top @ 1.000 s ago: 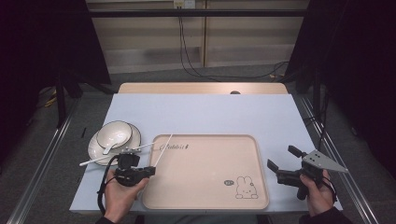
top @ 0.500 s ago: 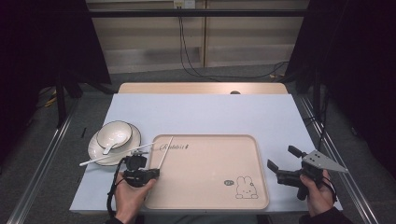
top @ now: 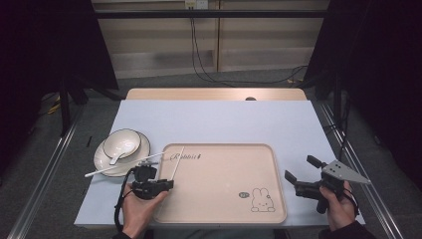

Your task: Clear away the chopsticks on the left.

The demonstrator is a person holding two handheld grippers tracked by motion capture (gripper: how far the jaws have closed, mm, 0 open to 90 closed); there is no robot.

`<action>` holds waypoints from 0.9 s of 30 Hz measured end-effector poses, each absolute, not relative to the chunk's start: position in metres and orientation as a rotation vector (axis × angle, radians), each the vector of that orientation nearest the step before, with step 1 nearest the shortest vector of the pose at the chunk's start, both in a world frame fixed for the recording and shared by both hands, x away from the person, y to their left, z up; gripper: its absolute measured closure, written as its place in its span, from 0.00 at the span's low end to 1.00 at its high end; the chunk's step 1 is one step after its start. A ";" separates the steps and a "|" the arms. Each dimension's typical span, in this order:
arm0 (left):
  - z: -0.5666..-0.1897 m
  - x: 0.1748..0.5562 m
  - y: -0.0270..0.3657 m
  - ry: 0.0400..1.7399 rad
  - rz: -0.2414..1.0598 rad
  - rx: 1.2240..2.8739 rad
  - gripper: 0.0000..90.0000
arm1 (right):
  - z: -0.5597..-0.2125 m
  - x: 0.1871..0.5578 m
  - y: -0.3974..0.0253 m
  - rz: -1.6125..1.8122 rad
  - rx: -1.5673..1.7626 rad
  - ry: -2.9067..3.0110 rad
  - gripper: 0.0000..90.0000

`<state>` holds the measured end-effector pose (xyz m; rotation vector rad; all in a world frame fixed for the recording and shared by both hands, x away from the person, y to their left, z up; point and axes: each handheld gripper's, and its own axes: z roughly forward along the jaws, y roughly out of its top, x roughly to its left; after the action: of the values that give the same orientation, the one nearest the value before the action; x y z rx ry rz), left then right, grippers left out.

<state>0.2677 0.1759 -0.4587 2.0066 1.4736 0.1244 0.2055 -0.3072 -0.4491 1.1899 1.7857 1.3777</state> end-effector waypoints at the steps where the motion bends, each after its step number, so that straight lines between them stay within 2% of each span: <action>1: -0.459 0.268 0.176 1.465 0.129 2.010 0.74 | -0.449 0.205 -0.307 1.376 1.193 1.785 0.03; 4: -0.456 0.267 0.179 1.410 0.121 2.002 0.65 | -0.449 0.205 -0.307 1.375 1.197 1.781 0.03; 10: -0.444 0.261 0.188 1.236 0.142 1.996 0.38 | -0.449 0.205 -0.307 1.379 1.195 1.780 0.03; 13: -0.441 0.260 0.199 1.195 0.105 1.951 0.31 | -0.449 0.205 -0.307 1.380 1.197 1.779 0.03; 19: -0.435 0.252 0.220 1.068 0.160 1.966 0.19 | -0.449 0.206 -0.308 1.379 1.206 1.774 0.03; 22: -0.431 0.249 0.235 1.002 0.191 1.982 0.09 | -0.449 0.206 -0.308 1.380 1.202 1.775 0.03; 24: -0.429 0.249 0.248 0.985 0.133 1.976 0.07 | -0.449 0.206 -0.308 1.379 1.202 1.776 0.03; 27: -0.426 0.246 0.265 0.962 0.200 1.971 0.07 | -0.449 0.205 -0.308 1.379 1.212 1.772 0.02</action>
<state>0.2464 0.2652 -0.4260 1.9714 0.9624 0.2002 0.2055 -0.3081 -0.4489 1.2120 1.7724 1.3788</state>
